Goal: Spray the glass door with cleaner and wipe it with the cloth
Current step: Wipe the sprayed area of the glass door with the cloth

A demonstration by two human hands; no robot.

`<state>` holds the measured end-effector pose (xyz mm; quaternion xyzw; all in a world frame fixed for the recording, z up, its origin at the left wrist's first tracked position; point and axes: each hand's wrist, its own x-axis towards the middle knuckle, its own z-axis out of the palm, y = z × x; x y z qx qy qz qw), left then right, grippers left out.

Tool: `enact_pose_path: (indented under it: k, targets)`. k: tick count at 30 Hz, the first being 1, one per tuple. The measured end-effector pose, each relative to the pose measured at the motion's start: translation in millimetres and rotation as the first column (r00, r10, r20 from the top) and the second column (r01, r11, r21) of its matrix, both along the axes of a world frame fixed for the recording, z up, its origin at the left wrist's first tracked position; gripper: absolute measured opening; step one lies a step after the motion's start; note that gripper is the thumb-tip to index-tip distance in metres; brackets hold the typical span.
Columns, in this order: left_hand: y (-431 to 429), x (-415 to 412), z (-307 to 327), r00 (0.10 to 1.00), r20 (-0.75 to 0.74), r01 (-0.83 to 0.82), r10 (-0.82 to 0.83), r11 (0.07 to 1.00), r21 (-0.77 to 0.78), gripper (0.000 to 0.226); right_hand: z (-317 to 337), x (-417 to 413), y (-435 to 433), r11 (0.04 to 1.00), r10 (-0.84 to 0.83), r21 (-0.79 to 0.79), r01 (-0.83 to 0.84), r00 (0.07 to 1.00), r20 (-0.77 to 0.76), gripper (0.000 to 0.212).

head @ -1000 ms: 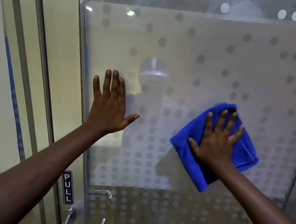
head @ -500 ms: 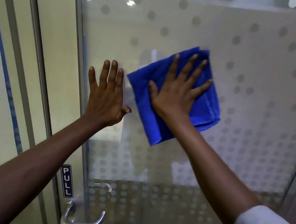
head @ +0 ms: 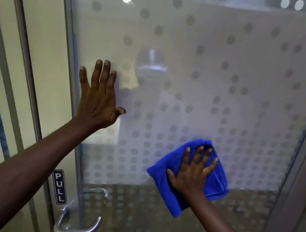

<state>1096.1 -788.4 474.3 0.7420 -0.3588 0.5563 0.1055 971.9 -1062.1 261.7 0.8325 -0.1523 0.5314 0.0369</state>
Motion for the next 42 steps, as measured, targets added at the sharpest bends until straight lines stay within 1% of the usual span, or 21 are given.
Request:
enact_pose_path:
  k: [3,5,7,10,14,17,20,23,26,28,31,35,38,42]
  targets:
    - [-1,0,-1,0.999,0.013,-0.036,0.036,0.999,0.007,0.102,-21,-26,-37,0.976,-0.074,0.204,0.071,0.997,0.009,0.097]
    - [-2,1,0,0.998,0.028,-0.059,0.059,0.998,0.017,0.104,-23,-36,-49,0.931,-0.138,0.343,0.126,0.99,0.012,0.097]
    - [-2,1,-1,0.997,0.042,-0.073,0.072,0.997,0.019,0.104,-16,-40,-54,0.881,-0.189,0.439,0.177,0.982,-0.017,0.103]
    - [-3,2,-3,0.995,0.059,-0.087,0.086,0.996,0.016,0.104,1,-40,-58,0.842,-0.228,0.5,0.204,0.973,-0.012,0.099]
    - [-3,1,-3,0.994,0.078,-0.083,0.083,0.997,0.005,0.104,34,-36,-57,0.797,-0.267,0.577,0.18,0.961,0.069,0.094]
    - [-4,0,-3,0.992,0.082,-0.098,0.097,0.995,0.013,0.104,67,-27,-50,0.788,-0.29,0.593,0.164,0.949,0.123,0.09]
    - [-4,-1,-4,0.99,0.095,-0.105,0.103,0.994,0.013,0.102,98,-16,-33,0.823,-0.299,0.542,0.169,0.94,0.161,0.088]
    - [-4,-2,-3,0.99,0.093,-0.106,0.103,0.994,0.019,0.101,121,-4,-2,0.873,-0.269,0.461,0.158,0.945,0.187,0.089]
    - [-4,-2,-3,0.992,0.089,-0.096,0.094,0.995,0.018,0.1,123,10,34,0.949,-0.176,0.291,0.123,0.971,0.163,0.09]
    - [-4,-1,-4,0.993,0.068,-0.092,0.092,0.996,0.008,0.102,112,17,49,0.981,-0.107,0.175,0.082,0.985,0.135,0.091]
    - [-5,-2,-4,0.995,0.058,-0.086,0.086,0.996,0.008,0.103,93,20,53,0.996,-0.045,0.085,0.036,0.993,0.105,0.094]
    - [-3,0,-5,0.992,0.085,-0.096,0.094,0.995,0.021,0.1,66,22,47,1.0,0.027,0.003,-0.028,0.994,0.102,0.095]
    - [-3,0,-5,0.991,0.078,-0.108,0.106,0.994,0.022,0.101,33,19,41,0.997,0.069,-0.025,-0.067,0.993,0.097,0.093]
    - [-3,-4,-5,0.993,0.045,-0.114,0.113,0.993,0.024,0.099,7,15,34,0.996,0.07,-0.059,-0.068,0.997,0.03,0.096]
